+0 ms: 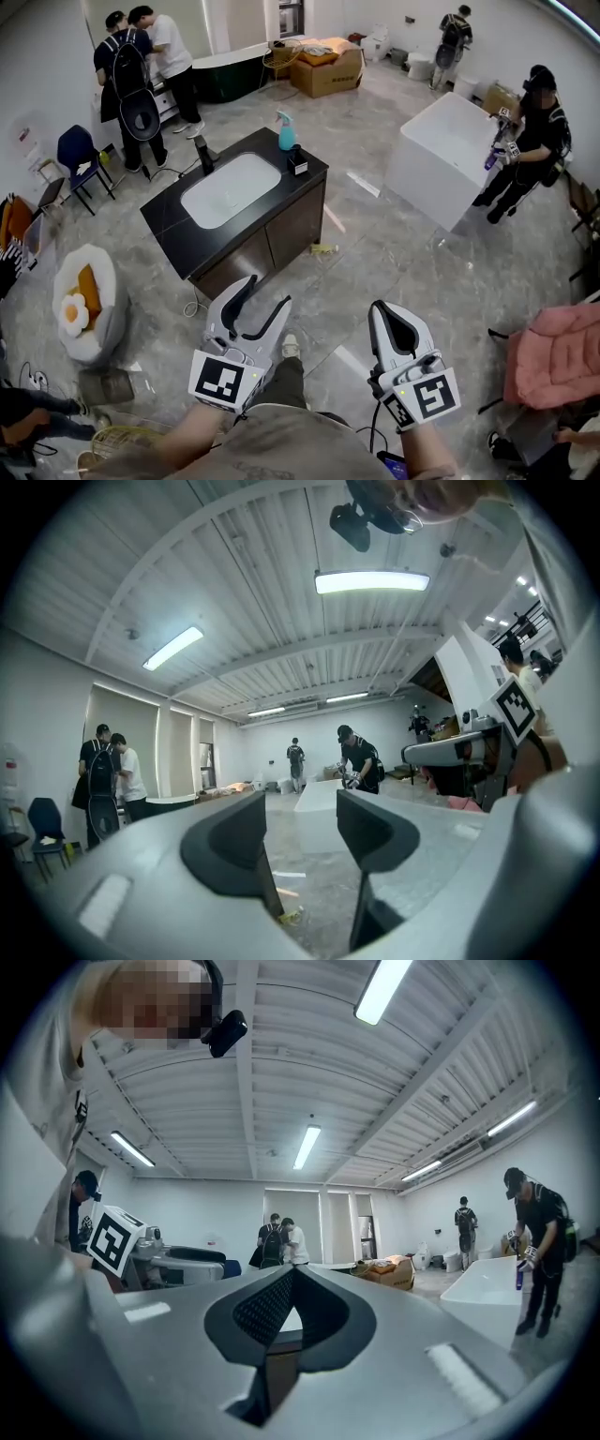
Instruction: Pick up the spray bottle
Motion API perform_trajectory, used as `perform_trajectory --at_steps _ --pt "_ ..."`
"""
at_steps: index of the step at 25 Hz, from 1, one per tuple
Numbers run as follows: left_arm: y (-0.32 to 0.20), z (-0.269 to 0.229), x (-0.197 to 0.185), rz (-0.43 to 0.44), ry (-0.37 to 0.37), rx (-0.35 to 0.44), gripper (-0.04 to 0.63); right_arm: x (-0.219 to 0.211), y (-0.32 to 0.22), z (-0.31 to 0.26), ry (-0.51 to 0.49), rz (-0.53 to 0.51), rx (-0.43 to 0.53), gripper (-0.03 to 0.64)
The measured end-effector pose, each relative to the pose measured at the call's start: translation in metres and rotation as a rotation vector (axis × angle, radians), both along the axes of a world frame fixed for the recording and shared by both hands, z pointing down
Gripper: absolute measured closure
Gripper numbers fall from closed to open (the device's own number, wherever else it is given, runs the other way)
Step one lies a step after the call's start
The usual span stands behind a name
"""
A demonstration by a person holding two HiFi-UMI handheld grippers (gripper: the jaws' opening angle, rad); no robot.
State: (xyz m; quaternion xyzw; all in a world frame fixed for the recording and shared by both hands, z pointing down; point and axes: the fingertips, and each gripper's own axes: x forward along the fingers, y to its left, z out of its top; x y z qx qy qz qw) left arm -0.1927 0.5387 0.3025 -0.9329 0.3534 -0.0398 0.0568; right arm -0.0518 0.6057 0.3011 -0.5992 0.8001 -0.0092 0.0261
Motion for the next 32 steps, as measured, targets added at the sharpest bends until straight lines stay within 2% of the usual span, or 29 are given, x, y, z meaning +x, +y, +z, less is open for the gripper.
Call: perform_trajectory --at_steps 9,24,32 --pt "-0.076 0.016 0.022 0.017 -0.023 0.006 0.376 0.025 -0.073 0.015 0.01 0.013 -0.029 0.588" --pt "-0.278 0.012 0.035 0.015 -0.034 -0.013 0.376 0.032 -0.276 0.008 0.022 -0.006 -0.056 0.588" --pt "-0.342 0.013 0.044 -0.018 -0.042 -0.011 0.376 0.048 -0.336 0.01 0.029 -0.02 -0.064 0.588"
